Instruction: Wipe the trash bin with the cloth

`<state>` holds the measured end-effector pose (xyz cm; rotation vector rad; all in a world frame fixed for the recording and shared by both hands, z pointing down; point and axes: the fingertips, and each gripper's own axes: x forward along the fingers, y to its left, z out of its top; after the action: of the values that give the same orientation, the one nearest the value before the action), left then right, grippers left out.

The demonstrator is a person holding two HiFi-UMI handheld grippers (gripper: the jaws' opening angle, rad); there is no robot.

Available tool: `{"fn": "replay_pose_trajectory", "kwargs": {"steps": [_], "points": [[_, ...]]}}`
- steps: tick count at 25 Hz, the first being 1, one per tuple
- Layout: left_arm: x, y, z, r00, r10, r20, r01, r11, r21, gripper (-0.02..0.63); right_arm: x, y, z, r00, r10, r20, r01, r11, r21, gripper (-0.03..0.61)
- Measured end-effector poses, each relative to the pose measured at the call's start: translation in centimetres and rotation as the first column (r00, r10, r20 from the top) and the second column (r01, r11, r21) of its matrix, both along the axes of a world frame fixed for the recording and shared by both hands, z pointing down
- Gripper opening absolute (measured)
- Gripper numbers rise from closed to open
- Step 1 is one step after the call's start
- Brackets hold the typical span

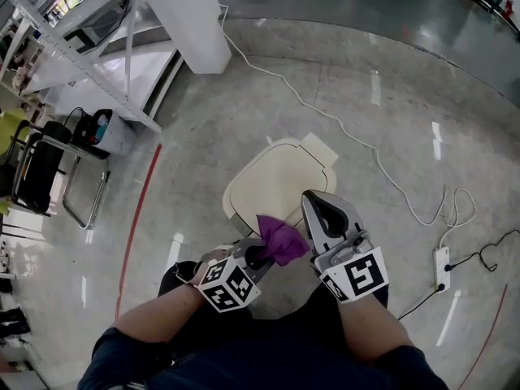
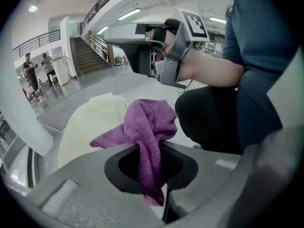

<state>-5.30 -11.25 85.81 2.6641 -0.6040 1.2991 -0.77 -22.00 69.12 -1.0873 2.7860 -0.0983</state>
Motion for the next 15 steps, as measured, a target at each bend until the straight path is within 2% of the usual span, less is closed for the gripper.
{"fn": "replay_pose_trajectory", "kwargs": {"steps": [7, 15], "points": [[0.2, -0.9, -1.0, 0.999, 0.001, -0.038, 0.001, 0.999, 0.035, 0.054, -0.5, 0.4, 0.5, 1.000, -0.005, -0.022, 0.005, 1.000, -0.013, 0.011], [-2.2, -5.8, -5.1, 0.986, -0.085, -0.141, 0.104, 0.986, 0.133, 0.054, -0.8, 0.3, 1.8, 0.997, 0.018, -0.081, -0.021, 0.999, -0.045, 0.010]]}}
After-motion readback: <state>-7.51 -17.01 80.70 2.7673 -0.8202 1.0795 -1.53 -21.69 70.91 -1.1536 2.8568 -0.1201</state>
